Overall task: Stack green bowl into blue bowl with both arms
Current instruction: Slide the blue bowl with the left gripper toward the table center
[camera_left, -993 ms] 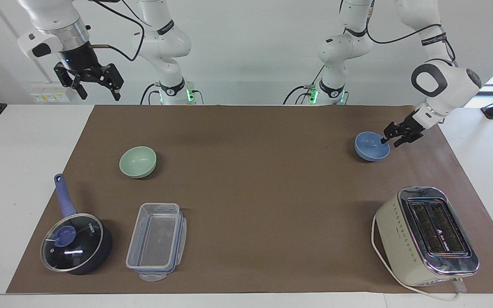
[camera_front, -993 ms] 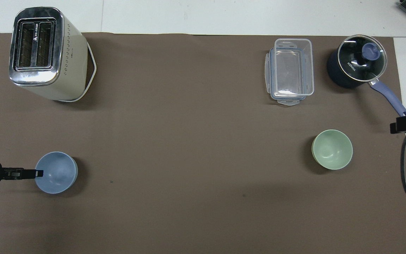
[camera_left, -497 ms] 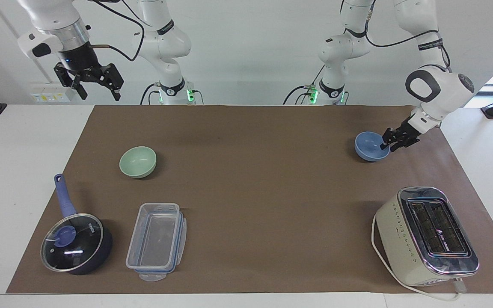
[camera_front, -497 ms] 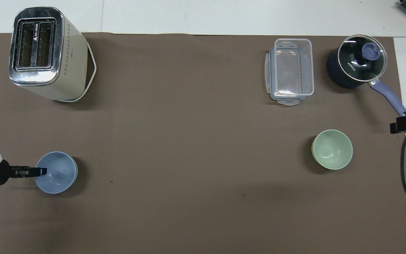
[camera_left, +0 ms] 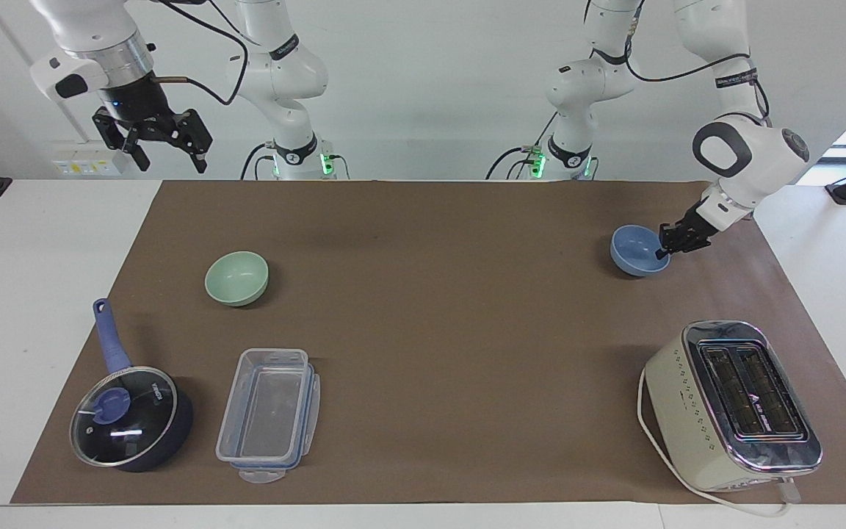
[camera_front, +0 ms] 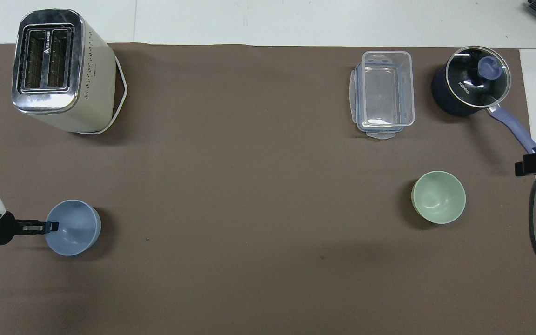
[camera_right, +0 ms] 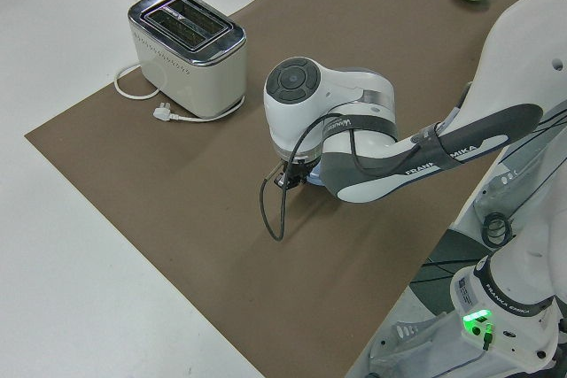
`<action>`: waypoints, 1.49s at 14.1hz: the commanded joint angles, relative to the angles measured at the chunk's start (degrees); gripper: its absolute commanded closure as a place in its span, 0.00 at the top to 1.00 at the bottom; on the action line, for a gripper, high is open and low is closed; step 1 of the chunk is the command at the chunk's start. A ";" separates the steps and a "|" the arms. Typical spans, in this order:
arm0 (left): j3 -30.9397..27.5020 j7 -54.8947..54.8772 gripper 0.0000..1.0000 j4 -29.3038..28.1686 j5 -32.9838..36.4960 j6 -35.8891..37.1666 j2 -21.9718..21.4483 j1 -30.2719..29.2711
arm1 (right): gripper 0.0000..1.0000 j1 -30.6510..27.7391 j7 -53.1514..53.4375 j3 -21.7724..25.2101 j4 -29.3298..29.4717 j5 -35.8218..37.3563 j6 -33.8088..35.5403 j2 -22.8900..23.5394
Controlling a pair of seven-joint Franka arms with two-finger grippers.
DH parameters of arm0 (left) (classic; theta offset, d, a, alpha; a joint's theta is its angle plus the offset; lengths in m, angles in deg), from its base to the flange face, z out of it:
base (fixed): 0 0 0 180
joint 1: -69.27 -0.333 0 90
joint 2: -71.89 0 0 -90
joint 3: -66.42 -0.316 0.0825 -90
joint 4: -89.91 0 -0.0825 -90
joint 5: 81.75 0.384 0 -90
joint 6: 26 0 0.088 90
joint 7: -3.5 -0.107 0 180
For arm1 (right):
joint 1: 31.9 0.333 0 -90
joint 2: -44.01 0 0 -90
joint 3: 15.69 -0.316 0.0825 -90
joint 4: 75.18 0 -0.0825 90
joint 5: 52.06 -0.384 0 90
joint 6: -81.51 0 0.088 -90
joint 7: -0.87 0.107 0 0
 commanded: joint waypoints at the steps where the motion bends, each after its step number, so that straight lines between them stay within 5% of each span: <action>1: -0.39 -0.25 0.00 -1.31 -1.28 2.02 -5.64 2.33 | 1.00 -0.47 -1.32 -0.02 -1.02 -0.18 -0.64 -0.87; 6: 1.28 6.14 0.00 -2.28 -1.20 3.08 -10.48 7.25 | 1.00 -0.47 -1.32 -0.02 -1.02 -0.18 -0.64 -0.87; 13: 4.62 28.45 0.00 -1.84 0.30 -3.15 -9.43 25.95 | 1.00 -0.47 -1.32 -0.02 -1.10 -0.18 -0.64 -0.87; 21: 5.24 64.23 0.00 8.09 6.60 -13.87 5.15 51.29 | 1.00 -0.64 -1.32 -0.02 -1.10 -0.18 -0.64 -0.87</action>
